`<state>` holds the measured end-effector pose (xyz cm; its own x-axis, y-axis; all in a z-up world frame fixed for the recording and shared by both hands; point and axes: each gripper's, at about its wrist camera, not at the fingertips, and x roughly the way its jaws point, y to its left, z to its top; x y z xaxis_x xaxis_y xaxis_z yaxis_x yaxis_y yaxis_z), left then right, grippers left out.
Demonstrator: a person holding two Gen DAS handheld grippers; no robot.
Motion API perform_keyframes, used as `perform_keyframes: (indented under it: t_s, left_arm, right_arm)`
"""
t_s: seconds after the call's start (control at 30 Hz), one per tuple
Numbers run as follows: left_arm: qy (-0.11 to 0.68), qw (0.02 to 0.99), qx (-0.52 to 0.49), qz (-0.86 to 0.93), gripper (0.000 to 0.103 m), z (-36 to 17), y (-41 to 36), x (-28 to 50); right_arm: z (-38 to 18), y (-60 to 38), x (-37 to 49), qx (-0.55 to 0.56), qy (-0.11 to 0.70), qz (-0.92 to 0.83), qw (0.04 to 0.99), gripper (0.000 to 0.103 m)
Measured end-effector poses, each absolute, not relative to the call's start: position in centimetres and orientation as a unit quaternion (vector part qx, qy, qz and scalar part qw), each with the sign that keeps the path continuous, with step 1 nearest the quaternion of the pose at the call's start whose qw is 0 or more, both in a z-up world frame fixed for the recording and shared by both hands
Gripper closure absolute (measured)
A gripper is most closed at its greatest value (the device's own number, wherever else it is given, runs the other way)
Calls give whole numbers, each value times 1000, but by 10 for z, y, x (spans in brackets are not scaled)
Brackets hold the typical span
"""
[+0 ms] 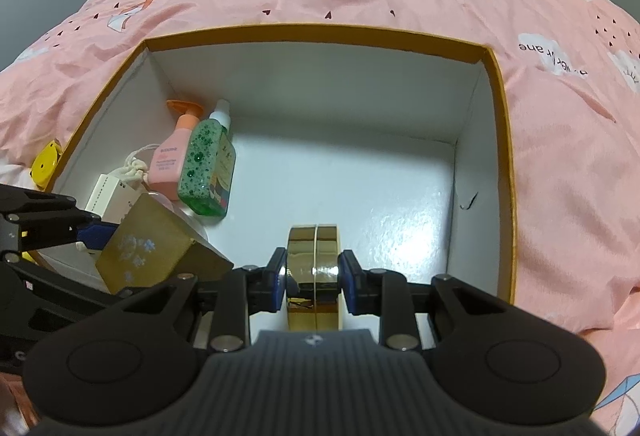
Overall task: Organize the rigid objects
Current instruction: 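Lower both gold items into the box and open both tools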
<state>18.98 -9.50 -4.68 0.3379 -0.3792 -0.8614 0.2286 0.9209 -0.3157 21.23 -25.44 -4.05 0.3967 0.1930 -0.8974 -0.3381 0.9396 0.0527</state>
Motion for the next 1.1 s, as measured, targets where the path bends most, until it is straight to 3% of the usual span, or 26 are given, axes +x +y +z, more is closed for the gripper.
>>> perform_keyframes:
  t_s: [0.07,0.27,0.37,0.6,1.1]
  left_arm:
    - [544,814,-75,-189,16,-47,-93,189]
    - [547,804,-112,-203,15,-48,-82,189]
    - [531,808,-141,-212,27,-41,-69,186]
    - [475,842,-186,-174,34,-19,-23,185]
    - [464,858,-167,-147,37,-26,-11,176]
  right_arm:
    - [-41,-255,213,-66,526,160,833,76]
    - [-43,-255,213,-71,527,158,832,76]
    - [-44,-256,214,-71,528,155,832,76]
    - [-43,-256,215,-66,529,155,832,76]
    - [-53,-242,221,16,573,186,798,76]
